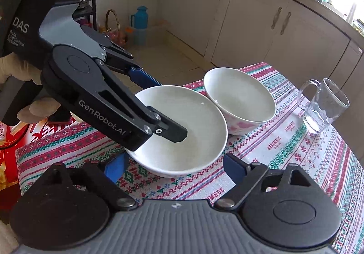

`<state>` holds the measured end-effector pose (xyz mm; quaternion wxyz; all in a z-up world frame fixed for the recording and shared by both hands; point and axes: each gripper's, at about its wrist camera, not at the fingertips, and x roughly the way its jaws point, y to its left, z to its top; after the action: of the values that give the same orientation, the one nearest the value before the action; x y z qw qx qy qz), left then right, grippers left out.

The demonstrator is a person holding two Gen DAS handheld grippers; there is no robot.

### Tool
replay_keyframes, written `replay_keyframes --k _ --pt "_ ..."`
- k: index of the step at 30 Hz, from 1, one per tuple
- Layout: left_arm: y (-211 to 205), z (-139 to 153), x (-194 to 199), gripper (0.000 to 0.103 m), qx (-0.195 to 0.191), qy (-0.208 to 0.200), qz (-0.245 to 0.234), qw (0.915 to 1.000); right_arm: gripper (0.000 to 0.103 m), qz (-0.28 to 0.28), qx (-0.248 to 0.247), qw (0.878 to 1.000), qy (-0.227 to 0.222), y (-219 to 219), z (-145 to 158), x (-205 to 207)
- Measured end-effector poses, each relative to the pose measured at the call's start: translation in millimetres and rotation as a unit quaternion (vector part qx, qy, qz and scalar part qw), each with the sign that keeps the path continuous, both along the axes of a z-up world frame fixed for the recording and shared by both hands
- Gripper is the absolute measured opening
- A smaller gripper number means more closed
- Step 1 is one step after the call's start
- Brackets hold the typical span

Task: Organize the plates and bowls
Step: 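Grasp the rim of another white bowl with the left gripper, then lift the bowl with the left gripper and carry it toward the placed bowl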

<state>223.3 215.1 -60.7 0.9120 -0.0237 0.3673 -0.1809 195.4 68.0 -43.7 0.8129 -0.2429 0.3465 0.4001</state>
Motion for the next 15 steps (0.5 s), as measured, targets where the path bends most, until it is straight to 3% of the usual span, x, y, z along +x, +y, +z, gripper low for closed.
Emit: replay_keyframes --k 15 --pt "-2.0 3.5 1.4 0.058 0.0 0.0 -0.014 0.9999 0.087 -0.001 0.006 1.0 0.008 1.4 -3.3 4.5"
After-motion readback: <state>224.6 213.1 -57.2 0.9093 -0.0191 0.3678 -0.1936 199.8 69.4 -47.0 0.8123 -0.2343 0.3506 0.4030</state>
